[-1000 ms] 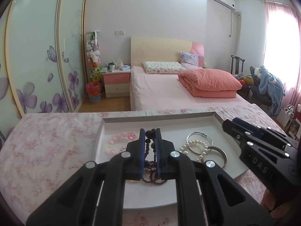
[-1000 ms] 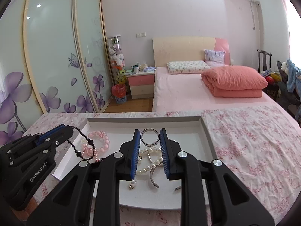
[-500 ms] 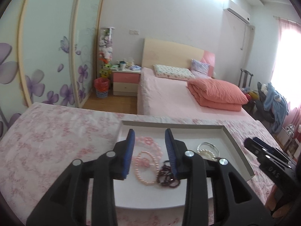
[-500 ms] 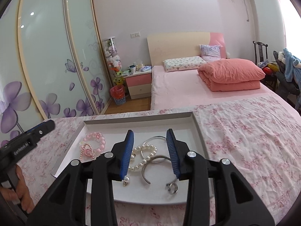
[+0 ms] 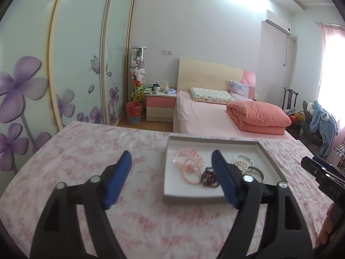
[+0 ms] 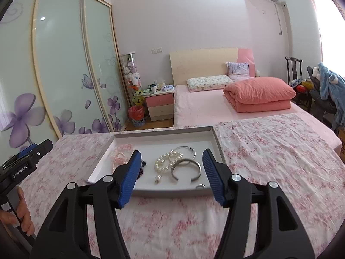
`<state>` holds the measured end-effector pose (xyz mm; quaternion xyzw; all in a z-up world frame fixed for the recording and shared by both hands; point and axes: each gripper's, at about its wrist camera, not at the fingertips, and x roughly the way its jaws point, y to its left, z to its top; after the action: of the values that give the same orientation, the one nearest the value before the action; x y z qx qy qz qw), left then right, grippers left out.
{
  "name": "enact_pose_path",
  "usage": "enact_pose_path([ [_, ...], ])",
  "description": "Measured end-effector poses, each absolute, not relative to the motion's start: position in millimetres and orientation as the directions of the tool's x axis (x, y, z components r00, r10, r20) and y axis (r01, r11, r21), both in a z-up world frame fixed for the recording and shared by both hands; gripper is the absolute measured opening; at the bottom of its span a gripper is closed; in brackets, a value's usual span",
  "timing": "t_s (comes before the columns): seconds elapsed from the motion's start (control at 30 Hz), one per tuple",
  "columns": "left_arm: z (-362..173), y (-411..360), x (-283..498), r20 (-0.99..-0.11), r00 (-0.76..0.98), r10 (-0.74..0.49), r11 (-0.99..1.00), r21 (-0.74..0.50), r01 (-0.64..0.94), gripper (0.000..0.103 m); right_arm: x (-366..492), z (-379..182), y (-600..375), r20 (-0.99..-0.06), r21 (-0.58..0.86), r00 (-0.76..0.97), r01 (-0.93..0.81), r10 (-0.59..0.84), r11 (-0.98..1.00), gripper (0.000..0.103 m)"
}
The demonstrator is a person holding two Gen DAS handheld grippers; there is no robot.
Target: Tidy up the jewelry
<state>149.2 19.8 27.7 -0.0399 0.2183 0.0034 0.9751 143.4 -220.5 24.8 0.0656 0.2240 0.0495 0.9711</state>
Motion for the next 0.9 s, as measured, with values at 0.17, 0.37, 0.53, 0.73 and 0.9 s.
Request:
enact_pose_path([
  [0.17, 22, 27, 116, -0.419, 0.908, 0.001, 0.998, -0.063, -0.03, 0.091, 116, 25, -211, -0.411, 0.128, 0.903, -0.078, 0.125, 0.989, 0.079],
  [0.37, 17, 26, 86, -0.394, 0.919, -0.004, 0.999, -0.044, -0.014, 0.099, 92, 24, -206, -0.381, 0.098, 0.918, -0.081, 0.113, 0.992, 0.095],
  [0.53, 14, 23, 63, -0.372, 0.928, -0.001, 0.999, -0.042, -0.016, 0.099, 77, 20, -207, -0.358, 0.087, 0.928, -0.08, 0.106, 0.993, 0.101],
  [0.73, 9, 17, 44, -0.348, 0.938, 0.001, 1.0, -0.027, -0.011, 0.099, 62, 11, -208, -0.345, 0.074, 0.934, -0.074, 0.095, 0.995, 0.101],
  [0.9, 3, 10, 38, -0.35, 0.937, -0.013, 1.0, -0.015, 0.008, 0.099, 51, 5, -212, -0.329, 0.075, 0.941, -0.056, 0.078, 0.996, 0.101],
])
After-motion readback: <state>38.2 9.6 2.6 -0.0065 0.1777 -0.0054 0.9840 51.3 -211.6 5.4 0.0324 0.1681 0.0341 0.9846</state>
